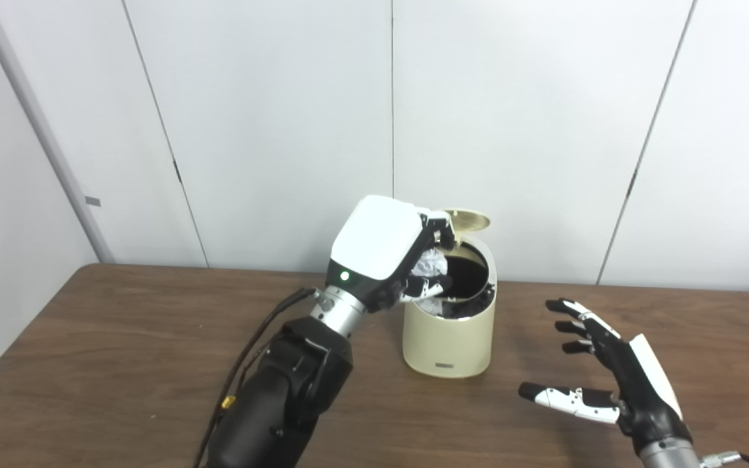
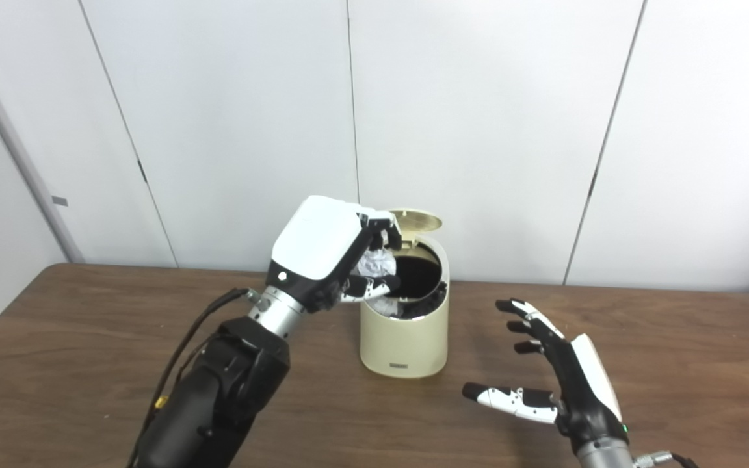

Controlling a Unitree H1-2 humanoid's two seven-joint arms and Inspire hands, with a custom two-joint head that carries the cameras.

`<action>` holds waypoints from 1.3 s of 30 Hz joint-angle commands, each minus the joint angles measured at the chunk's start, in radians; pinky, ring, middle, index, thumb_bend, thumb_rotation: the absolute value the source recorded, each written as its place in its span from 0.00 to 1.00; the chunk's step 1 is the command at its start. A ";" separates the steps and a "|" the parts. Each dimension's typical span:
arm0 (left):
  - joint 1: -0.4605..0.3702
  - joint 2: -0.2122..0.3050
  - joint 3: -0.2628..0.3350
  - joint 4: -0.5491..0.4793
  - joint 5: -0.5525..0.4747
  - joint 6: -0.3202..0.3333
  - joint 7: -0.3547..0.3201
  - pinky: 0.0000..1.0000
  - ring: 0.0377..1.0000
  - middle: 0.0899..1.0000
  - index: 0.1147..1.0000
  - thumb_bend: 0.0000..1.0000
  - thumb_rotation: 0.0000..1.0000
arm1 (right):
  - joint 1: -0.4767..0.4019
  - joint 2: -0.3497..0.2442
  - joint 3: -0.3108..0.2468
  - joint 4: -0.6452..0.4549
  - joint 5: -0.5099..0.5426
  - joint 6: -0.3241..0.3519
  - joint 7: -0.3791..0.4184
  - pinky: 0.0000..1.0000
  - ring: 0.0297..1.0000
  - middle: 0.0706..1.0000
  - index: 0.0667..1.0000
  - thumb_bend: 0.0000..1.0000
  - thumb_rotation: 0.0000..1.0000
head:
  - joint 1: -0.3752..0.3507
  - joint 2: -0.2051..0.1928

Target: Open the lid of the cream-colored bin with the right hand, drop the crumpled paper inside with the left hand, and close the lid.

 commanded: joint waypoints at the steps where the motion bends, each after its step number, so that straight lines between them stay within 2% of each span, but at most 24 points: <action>1: -0.072 -0.004 -0.004 0.008 -0.011 -0.013 0.048 0.50 0.44 0.39 0.45 0.52 0.00 | -0.022 0.007 -0.002 -0.047 -0.003 -0.007 -0.019 0.68 0.80 0.89 0.80 0.77 0.26 | -0.002 0.001; 4: -0.087 -0.002 -0.021 0.050 -0.024 -0.031 0.066 0.49 0.44 0.39 0.45 0.52 0.00 | -0.019 0.010 -0.002 -0.056 -0.008 0.007 -0.018 0.69 0.80 0.90 0.80 0.77 0.26 | -0.006 0.002; 7: -0.105 -0.004 -0.036 0.112 -0.029 -0.051 0.114 0.47 0.43 0.38 0.46 0.52 0.00 | -0.015 0.011 -0.003 -0.057 -0.012 0.011 -0.020 0.69 0.81 0.89 0.80 0.77 0.25 | -0.008 0.003; 12: -0.137 -0.012 -0.055 0.233 -0.034 -0.106 0.246 0.48 0.41 0.37 0.46 0.52 0.00 | -0.014 0.005 -0.006 -0.053 -0.009 0.003 -0.023 0.68 0.80 0.90 0.79 0.77 0.27 | -0.015 0.002; 19: -0.171 -0.018 -0.083 0.376 -0.033 -0.141 0.407 0.49 0.43 0.40 0.45 0.52 0.00 | -0.012 -0.001 -0.011 -0.055 -0.011 0.018 -0.021 0.70 0.81 0.90 0.80 0.78 0.31 | -0.015 0.002; 23: -0.170 -0.018 -0.094 0.388 -0.037 -0.115 0.400 0.52 0.44 0.40 0.45 0.52 0.00 | -0.012 -0.003 -0.013 -0.052 -0.005 0.007 -0.023 0.69 0.80 0.90 0.80 0.78 0.30 | -0.014 0.004; 27: -0.165 -0.009 -0.112 0.372 -0.007 -0.059 0.372 0.64 0.54 0.44 0.44 0.52 0.00 | -0.013 -0.007 -0.013 -0.053 -0.005 0.008 -0.021 0.68 0.80 0.90 0.80 0.78 0.31 | -0.011 0.004; 28: -0.164 -0.006 -0.116 0.368 -0.003 -0.050 0.364 0.66 0.56 0.50 0.44 0.52 0.03 | -0.013 -0.007 -0.013 -0.053 -0.004 0.007 -0.021 0.67 0.80 0.90 0.80 0.78 0.32 | -0.011 0.004; 29: -0.162 -0.003 -0.119 0.360 0.000 -0.040 0.353 0.68 0.58 0.55 0.53 0.69 0.07 | -0.013 -0.008 -0.013 -0.051 -0.003 0.004 -0.022 0.67 0.80 0.90 0.80 0.78 0.31 | -0.011 0.007; 30: -0.161 -0.002 -0.121 0.354 0.001 -0.034 0.346 0.70 0.60 0.59 0.60 0.79 0.11 | -0.013 -0.009 -0.013 -0.049 -0.002 0.002 -0.022 0.66 0.79 0.90 0.80 0.78 0.31 | -0.011 0.007; 31: -0.159 0.001 -0.123 0.347 0.003 -0.027 0.338 0.71 0.61 0.61 0.62 0.83 0.12 | -0.013 -0.009 -0.013 -0.049 -0.001 0.002 -0.022 0.66 0.79 0.90 0.80 0.78 0.31 | -0.009 0.006; 35: -0.154 0.010 -0.131 0.326 0.007 -0.011 0.327 0.73 0.63 0.64 0.64 0.85 0.14 | -0.013 -0.006 -0.011 -0.056 -0.003 0.012 -0.020 0.65 0.78 0.90 0.80 0.78 0.31 | -0.005 0.008; 39: -0.149 0.016 -0.127 0.310 0.000 -0.009 0.326 0.72 0.62 0.64 0.63 0.87 0.14 | -0.011 -0.005 -0.009 -0.062 -0.002 0.015 -0.017 0.65 0.78 0.90 0.80 0.77 0.30 | -0.003 0.009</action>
